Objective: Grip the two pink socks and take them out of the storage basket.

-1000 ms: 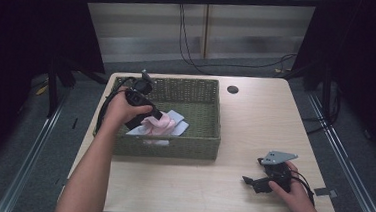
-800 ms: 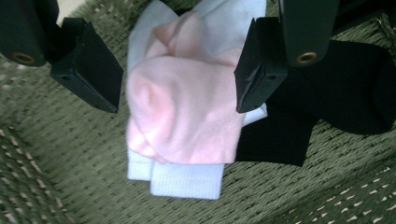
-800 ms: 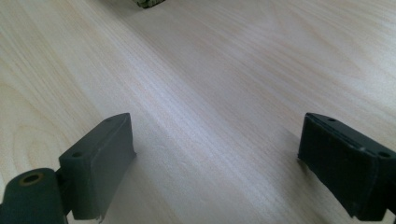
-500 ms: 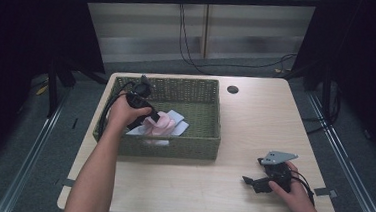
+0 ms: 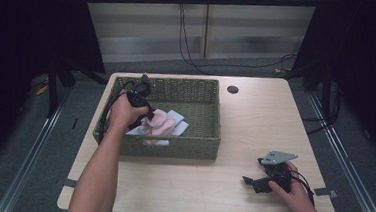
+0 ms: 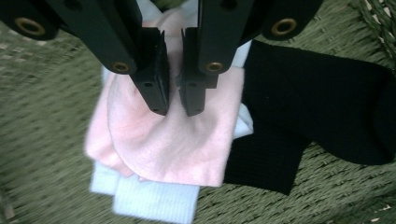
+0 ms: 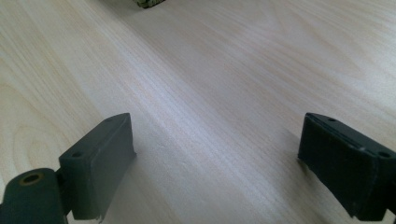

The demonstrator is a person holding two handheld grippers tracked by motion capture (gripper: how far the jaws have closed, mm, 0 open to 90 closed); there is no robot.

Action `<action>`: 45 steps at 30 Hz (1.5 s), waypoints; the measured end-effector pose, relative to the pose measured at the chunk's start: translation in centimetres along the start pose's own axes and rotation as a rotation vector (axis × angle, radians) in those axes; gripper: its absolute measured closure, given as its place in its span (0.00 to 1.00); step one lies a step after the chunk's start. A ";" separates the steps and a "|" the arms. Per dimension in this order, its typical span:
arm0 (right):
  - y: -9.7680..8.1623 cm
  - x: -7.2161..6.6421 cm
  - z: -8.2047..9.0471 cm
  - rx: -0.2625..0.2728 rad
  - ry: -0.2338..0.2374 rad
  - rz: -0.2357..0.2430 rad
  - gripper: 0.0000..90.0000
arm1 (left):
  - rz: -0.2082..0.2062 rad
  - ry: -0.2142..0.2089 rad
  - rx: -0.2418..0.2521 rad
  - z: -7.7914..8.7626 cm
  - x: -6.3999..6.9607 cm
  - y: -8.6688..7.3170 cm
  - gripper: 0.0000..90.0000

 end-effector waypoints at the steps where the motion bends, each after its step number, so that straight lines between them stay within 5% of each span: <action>1: 0.0 0.0 0.0 -0.001 -0.003 0.001 0.11 | 0.001 0.002 0.004 0.4 0.0 0.1 0.92; 14: 0.0 0.0 0.0 -0.004 -0.002 0.001 0.11 | 0.013 -0.081 0.034 5.0 1.5 1.1 0.92; 34: 0.0 0.0 0.0 -0.003 -0.002 0.001 0.11 | 0.003 -0.197 0.010 7.7 3.3 -0.3 0.92; 45: 0.0 0.0 0.0 -0.002 -0.002 0.001 0.11 | -0.054 -0.235 -0.003 9.1 4.8 -1.3 0.92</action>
Point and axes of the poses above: each handheld gripper's, and its own axes: z roughly backward along the jaws, y roughly out of its top, x roughly to its right, the point moved 5 cm from there along -z, roughly forward along the jaws, and after that the axes turned 6 degrees about z, right-handed, at the moved point
